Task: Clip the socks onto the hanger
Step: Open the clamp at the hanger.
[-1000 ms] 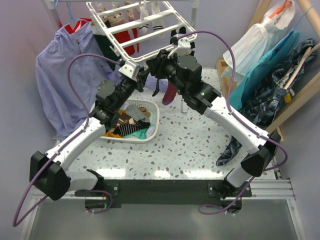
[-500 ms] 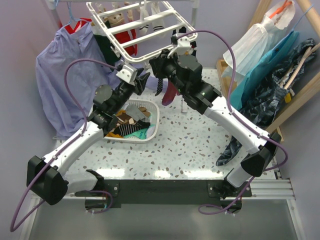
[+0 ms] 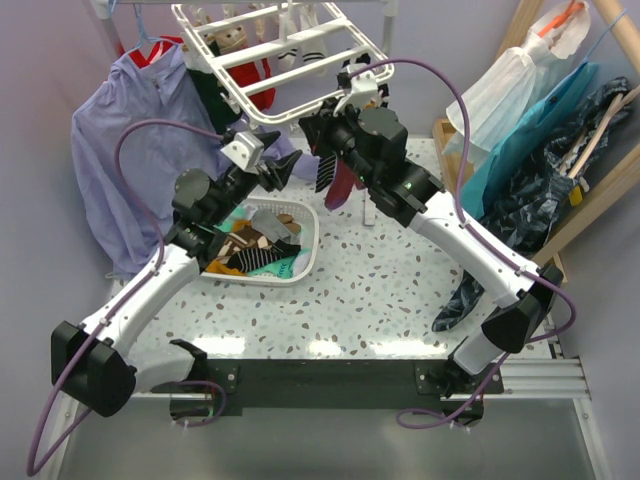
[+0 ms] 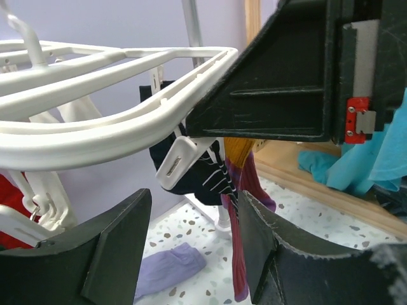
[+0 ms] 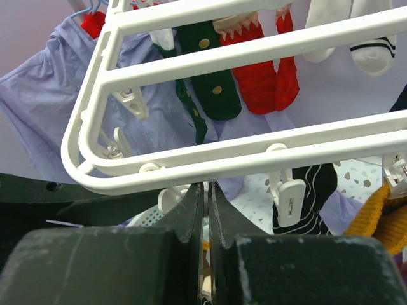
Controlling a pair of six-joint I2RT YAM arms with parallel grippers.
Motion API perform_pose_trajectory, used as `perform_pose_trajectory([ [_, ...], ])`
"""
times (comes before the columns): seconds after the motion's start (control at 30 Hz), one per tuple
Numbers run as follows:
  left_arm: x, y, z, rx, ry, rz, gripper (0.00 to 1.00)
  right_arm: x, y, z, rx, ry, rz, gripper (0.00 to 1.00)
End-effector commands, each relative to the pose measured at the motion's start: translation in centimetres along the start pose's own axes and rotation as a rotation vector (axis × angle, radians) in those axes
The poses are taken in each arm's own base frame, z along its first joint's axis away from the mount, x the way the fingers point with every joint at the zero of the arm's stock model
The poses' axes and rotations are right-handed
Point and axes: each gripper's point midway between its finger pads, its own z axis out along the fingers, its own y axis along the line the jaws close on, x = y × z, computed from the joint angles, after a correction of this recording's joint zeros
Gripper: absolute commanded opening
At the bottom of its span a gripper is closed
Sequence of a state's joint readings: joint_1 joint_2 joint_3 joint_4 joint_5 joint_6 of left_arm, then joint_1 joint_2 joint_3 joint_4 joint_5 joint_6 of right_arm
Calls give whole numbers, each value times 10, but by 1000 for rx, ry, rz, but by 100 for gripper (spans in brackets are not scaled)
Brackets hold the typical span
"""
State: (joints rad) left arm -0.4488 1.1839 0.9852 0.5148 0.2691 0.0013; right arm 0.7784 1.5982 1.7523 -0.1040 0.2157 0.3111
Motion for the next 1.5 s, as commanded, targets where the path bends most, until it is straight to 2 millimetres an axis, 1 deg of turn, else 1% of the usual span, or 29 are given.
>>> perform_pose_trajectory([
  [0.0, -19, 0, 5, 43, -74, 152, 62, -31, 12, -5, -57, -71, -12, 0],
  [0.2, -26, 4, 10, 42, -123, 297, 60, -33, 16, -6, -76, -75, -10, 0],
  [0.33, -29, 8, 12, 24, -157, 338, 57, -33, 19, -7, -98, -73, -9, 0],
  [0.47, -24, 12, 14, 9, -151, 367, 56, -35, 22, -9, -109, -76, -8, 0],
  [0.5, -23, 12, 15, 11, -150, 374, 52, -36, 21, -9, -108, -78, -8, 0],
  [0.6, -18, 12, 18, 19, -140, 374, 46, -36, 23, -10, -113, -77, -9, 0],
  [0.8, -12, 15, 22, 8, -122, 369, 46, -43, 28, -14, -140, -87, 6, 0],
  [0.87, -10, 17, 23, 1, -115, 365, 44, -44, 29, -16, -142, -89, 6, 0],
  [0.97, -13, 16, 24, 5, -121, 358, 36, -43, 30, -16, -149, -85, 9, 0],
  [1.0, -13, 17, 25, 4, -123, 357, 28, -42, 29, -16, -147, -84, 8, 0],
  [1.07, -14, 16, 25, 6, -123, 348, 19, -41, 29, -16, -151, -80, 8, 0],
  [1.1, -13, 16, 25, 7, -122, 343, 12, -41, 30, -17, -152, -80, 9, 2],
  [1.17, -14, 15, 24, 7, -120, 330, 7, -41, 30, -18, -155, -79, 9, 8],
  [1.2, -12, 14, 23, 8, -114, 322, 3, -43, 31, -21, -160, -84, 10, 16],
  [1.23, -13, 14, 22, 7, -114, 314, 1, -44, 30, -22, -160, -86, 2, 20],
  [1.27, -13, 13, 21, 9, -115, 300, 0, -41, 30, -23, -166, -79, -2, 25],
  [1.3, -12, 13, 19, 7, -112, 292, 0, -46, 31, -28, -171, -90, 0, 37],
  [1.4, -17, 13, 16, -3, -114, 266, 0, -44, 33, -34, -188, -85, -14, 54],
  [1.47, -17, 12, 14, 0, -103, 247, 0, -46, 32, -37, -191, -88, -20, 58],
])
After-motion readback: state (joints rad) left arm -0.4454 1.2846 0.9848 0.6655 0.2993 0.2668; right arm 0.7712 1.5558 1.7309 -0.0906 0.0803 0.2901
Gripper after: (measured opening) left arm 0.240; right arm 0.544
